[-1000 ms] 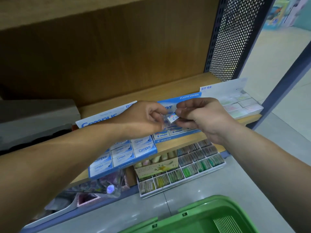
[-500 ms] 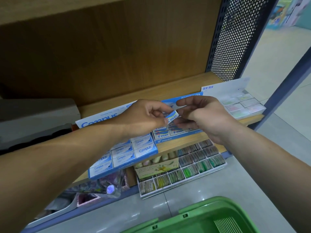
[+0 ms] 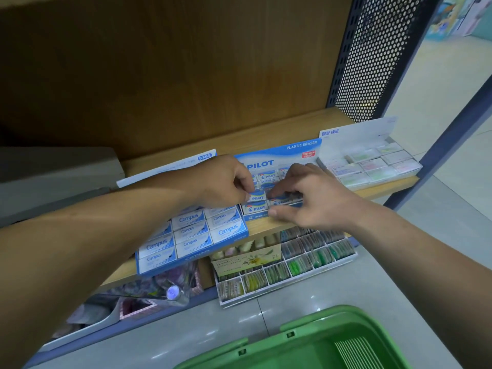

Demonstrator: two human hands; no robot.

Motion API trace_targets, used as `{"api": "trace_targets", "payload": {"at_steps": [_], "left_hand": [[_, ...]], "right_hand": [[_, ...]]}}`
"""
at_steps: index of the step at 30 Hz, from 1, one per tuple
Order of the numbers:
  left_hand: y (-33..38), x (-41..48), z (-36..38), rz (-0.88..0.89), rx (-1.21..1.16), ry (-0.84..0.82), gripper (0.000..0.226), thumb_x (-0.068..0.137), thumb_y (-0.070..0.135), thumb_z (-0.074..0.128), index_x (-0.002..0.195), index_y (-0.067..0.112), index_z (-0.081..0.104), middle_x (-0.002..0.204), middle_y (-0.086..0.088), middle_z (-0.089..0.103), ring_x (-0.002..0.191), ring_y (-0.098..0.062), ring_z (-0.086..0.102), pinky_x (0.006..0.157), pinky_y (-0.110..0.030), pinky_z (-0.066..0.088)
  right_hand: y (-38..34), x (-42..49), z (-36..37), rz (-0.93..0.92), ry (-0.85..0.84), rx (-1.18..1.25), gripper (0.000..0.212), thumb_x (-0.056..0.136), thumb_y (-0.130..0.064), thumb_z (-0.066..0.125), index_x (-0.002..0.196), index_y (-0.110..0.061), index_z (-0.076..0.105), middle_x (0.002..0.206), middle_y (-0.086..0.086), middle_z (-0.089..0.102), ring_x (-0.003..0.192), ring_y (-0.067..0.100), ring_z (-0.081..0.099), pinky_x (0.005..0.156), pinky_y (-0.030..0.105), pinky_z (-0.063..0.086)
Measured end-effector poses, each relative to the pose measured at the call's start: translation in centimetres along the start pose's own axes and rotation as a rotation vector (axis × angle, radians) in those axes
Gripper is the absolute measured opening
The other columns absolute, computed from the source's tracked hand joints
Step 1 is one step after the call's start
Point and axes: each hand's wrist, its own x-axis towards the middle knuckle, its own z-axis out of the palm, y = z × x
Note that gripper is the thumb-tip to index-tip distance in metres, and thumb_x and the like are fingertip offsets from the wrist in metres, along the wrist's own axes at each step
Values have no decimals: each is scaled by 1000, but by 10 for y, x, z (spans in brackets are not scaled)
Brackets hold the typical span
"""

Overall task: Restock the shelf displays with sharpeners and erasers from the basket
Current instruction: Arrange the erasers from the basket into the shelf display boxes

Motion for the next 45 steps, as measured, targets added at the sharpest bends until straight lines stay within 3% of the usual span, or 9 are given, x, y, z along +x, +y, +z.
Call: {"api": "trace_targets", "payload": {"at_steps": [5, 19, 23, 25, 28, 32, 39, 43, 45], "left_hand": [[-1, -3, 1, 54, 18, -32, 4, 90, 27, 76, 93, 26, 79, 76, 17, 73, 64, 9, 60, 59, -10, 40], [1, -20, 12, -6, 24, -18, 14, 97, 31, 69, 104, 43, 69, 89, 25, 65, 71, 19, 55, 62, -5, 37], [14, -18, 11, 26, 49, 120, 8, 95, 26, 71, 101, 32, 71, 93, 18, 63, 82, -2, 63, 70, -18, 45], [27, -13, 10, 19, 1, 183, 8, 95, 24, 70, 102, 27, 72, 87, 17, 65, 78, -3, 65, 70, -21, 49], [43, -3, 16, 3, 14, 138, 16, 93, 26, 72, 108, 26, 72, 94, 17, 66, 87, -6, 66, 83, -24, 53], [37, 5, 27, 0, 98, 56, 26, 87, 41, 77, 110, 29, 71, 109, 17, 66, 103, -6, 64, 98, -34, 52], [29, -3, 25, 53, 112, 14, 45, 85, 54, 74, 123, 32, 68, 117, 17, 60, 110, -3, 59, 102, -31, 48], [28, -9, 31, 66, 258, -3, 54, 84, 54, 76, 134, 35, 63, 121, 15, 54, 114, -9, 55, 101, -31, 46], [28, -10, 34, 68, 281, 11, 52, 86, 49, 76, 134, 35, 63, 123, 15, 52, 118, -10, 54, 102, -33, 46]], "right_hand": [[3, 1, -3, -39, -17, -47, 35, 86, -53, 73, 120, -49, 68, 104, -14, 49, 109, 8, 47, 103, 34, 40], [2, -10, -3, 38, 65, -143, 41, 83, -63, 70, 116, -39, 70, 112, -14, 54, 121, 13, 50, 103, 34, 42], [30, -17, -21, 153, 310, -45, 54, 81, -75, 55, 109, -32, 74, 115, -9, 63, 119, 15, 57, 98, 35, 50], [61, -19, -35, 287, 398, -121, 51, 92, -64, 52, 123, -28, 70, 130, -2, 61, 130, 21, 50, 105, 35, 42], [104, -25, -41, 433, 262, -248, 74, 92, -76, 29, 145, -31, 53, 159, 2, 39, 151, 24, 24, 124, 40, 21], [120, -36, -26, 428, 160, -259, 83, 86, -81, 7, 156, -40, 25, 167, 1, 16, 155, 26, 7, 124, 49, 10], [120, -38, -11, 421, 347, -340, 78, 89, -77, 10, 145, -35, 46, 141, 3, 44, 139, 29, 32, 120, 47, 22], [116, -40, -8, 315, 537, -411, 64, 95, -68, 35, 116, -20, 70, 115, 14, 59, 113, 38, 53, 104, 52, 40], [112, -42, -5, 243, 554, -383, 62, 96, -66, 38, 125, -20, 69, 128, 18, 58, 123, 41, 52, 107, 56, 39]]}}
